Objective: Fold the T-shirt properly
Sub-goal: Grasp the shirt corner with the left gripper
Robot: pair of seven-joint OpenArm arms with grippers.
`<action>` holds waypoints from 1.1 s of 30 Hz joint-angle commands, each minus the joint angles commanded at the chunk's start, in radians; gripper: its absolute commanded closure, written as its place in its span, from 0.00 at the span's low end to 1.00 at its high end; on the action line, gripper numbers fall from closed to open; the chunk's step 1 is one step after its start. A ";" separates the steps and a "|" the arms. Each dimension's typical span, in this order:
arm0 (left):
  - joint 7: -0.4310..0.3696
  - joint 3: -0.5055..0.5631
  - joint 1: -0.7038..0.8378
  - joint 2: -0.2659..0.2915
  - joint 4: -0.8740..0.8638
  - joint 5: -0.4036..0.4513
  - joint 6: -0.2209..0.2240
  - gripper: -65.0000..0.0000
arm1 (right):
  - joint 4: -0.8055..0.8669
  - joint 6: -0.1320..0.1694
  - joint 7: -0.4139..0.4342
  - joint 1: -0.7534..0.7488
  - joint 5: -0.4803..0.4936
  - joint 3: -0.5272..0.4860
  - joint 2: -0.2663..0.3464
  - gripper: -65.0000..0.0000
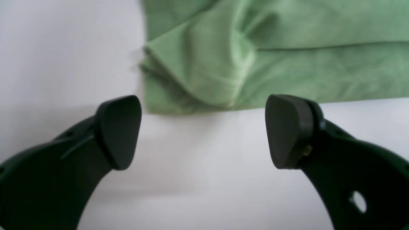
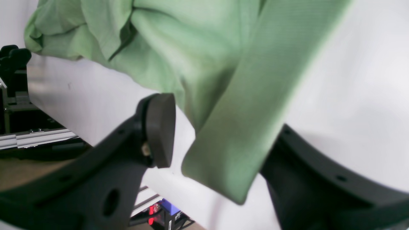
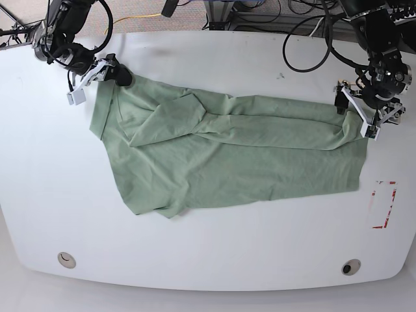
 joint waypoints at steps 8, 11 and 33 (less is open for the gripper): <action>0.000 0.032 -0.029 -0.005 -0.032 0.002 0.078 0.18 | 0.000 0.000 0.000 0.000 0.000 0.000 0.000 0.55; 0.000 0.058 -0.054 -0.038 -0.092 0.002 0.104 0.18 | 0.000 0.000 0.000 -0.002 0.000 0.000 0.000 0.55; -0.003 0.186 -0.344 -0.094 -0.245 0.364 0.103 0.62 | -0.002 0.000 0.000 -0.008 0.002 0.009 -0.002 0.55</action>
